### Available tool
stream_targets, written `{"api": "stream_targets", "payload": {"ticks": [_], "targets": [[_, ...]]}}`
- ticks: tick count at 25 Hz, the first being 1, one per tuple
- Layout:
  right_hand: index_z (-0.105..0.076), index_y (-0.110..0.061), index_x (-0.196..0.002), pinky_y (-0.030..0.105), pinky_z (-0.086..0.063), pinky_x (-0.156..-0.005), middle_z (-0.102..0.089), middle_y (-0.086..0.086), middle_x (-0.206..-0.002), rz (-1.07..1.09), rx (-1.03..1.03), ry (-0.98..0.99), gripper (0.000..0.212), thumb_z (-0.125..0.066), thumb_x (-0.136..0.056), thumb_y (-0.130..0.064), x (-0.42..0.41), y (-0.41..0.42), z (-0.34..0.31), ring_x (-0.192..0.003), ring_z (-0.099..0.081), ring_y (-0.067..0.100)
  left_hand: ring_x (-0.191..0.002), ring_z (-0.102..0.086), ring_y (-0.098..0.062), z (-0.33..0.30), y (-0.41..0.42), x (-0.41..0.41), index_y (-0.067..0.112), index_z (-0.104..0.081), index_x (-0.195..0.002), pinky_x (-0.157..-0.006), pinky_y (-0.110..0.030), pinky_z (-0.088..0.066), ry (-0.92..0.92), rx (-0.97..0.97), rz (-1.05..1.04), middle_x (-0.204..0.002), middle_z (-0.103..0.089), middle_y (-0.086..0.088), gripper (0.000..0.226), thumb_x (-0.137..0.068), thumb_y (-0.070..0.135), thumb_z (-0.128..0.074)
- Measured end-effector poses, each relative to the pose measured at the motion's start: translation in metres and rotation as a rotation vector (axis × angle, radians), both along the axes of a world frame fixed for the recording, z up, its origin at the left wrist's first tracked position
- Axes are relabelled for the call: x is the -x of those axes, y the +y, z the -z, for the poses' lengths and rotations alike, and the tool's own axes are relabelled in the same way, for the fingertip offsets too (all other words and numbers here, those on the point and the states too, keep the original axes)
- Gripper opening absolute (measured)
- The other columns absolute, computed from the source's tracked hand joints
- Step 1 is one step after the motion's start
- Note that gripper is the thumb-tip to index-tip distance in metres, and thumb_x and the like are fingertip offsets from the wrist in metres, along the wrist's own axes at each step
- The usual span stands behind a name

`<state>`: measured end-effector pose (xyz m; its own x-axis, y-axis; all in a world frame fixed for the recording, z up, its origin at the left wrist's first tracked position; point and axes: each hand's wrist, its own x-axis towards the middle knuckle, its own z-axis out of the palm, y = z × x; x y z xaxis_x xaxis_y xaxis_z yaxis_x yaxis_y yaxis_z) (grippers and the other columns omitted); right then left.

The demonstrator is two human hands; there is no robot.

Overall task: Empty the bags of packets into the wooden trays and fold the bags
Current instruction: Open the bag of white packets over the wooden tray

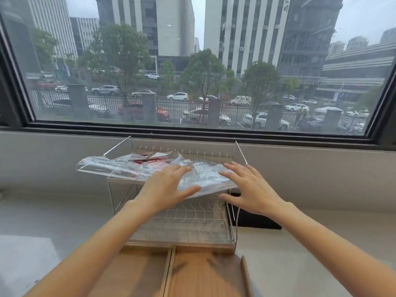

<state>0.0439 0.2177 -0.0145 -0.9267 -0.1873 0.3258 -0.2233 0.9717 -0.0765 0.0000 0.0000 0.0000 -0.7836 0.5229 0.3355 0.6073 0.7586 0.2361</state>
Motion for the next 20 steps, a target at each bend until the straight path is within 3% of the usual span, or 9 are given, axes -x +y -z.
{"api": "stream_targets", "payload": {"ticks": [3, 6, 9, 12, 16, 20], "targets": [[-0.031, -0.025, -0.139, 0.030, -0.004, -0.117, -0.025, -0.001, -0.153, 0.029, -0.052, 0.030, 0.054, -0.050, -0.089, -0.028, 0.006, 0.002, 0.011, -0.143, -0.016, 0.013, -0.130, -0.038, -0.016, 0.015, 0.002, -0.001, 0.023, -0.033, -0.136, -0.103, -0.034, -0.034, -0.005, 0.110, 0.006, -0.142, -0.040, 0.003, 0.069, -0.079, 0.059, -0.047], [-0.042, -0.020, -0.134, 0.028, -0.010, -0.115, -0.037, 0.001, -0.148, 0.060, 0.048, 0.053, 0.045, -0.047, -0.091, -0.013, 0.011, 0.004, 0.018, -0.140, -0.026, 0.016, -0.134, -0.029, -0.017, 0.029, 0.004, 0.004, 0.024, -0.024, -0.139, -0.108, -0.037, -0.026, 0.056, 0.225, -0.007, -0.147, -0.032, 0.003, 0.071, -0.081, 0.056, -0.048], [-0.052, -0.017, -0.127, 0.029, -0.026, -0.110, -0.049, 0.001, -0.140, 0.076, 0.097, 0.084, 0.038, -0.046, -0.091, -0.009, 0.013, 0.006, 0.015, -0.132, -0.039, 0.019, -0.136, -0.026, -0.018, 0.034, 0.004, 0.013, 0.023, -0.018, -0.142, -0.110, -0.037, -0.019, 0.117, 0.255, -0.049, -0.149, -0.028, 0.002, 0.063, -0.088, 0.042, -0.046], [-0.056, -0.018, -0.122, 0.037, -0.044, -0.093, -0.057, 0.000, -0.131, 0.122, 0.144, 0.066, 0.034, -0.042, -0.093, -0.008, 0.011, 0.006, 0.010, -0.120, -0.051, 0.022, -0.129, -0.040, -0.019, 0.030, 0.002, 0.020, 0.022, -0.036, -0.135, -0.105, -0.037, -0.027, 0.190, 0.144, -0.033, -0.140, -0.046, 0.001, 0.044, -0.093, 0.030, -0.041], [-0.058, -0.017, -0.119, 0.041, -0.050, -0.084, -0.066, 0.005, -0.117, 0.146, 0.225, 0.102, 0.032, -0.044, -0.092, -0.007, 0.020, 0.008, -0.008, -0.106, -0.060, 0.028, -0.096, -0.063, -0.028, 0.002, 0.001, 0.028, 0.012, -0.064, -0.104, -0.088, -0.037, -0.040, 0.269, -0.077, -0.001, -0.102, -0.071, -0.007, 0.025, -0.093, 0.019, -0.043], [-0.057, -0.016, -0.116, 0.041, -0.047, -0.084, -0.065, 0.002, -0.116, 0.192, 0.304, 0.124, 0.030, -0.041, -0.092, -0.007, 0.034, 0.007, -0.038, -0.105, -0.059, 0.030, -0.098, -0.062, -0.026, -0.037, 0.009, 0.049, 0.011, -0.063, -0.107, -0.096, -0.039, -0.038, 0.298, -0.107, -0.016, -0.108, -0.069, -0.005, 0.028, -0.094, 0.020, -0.041]]}}
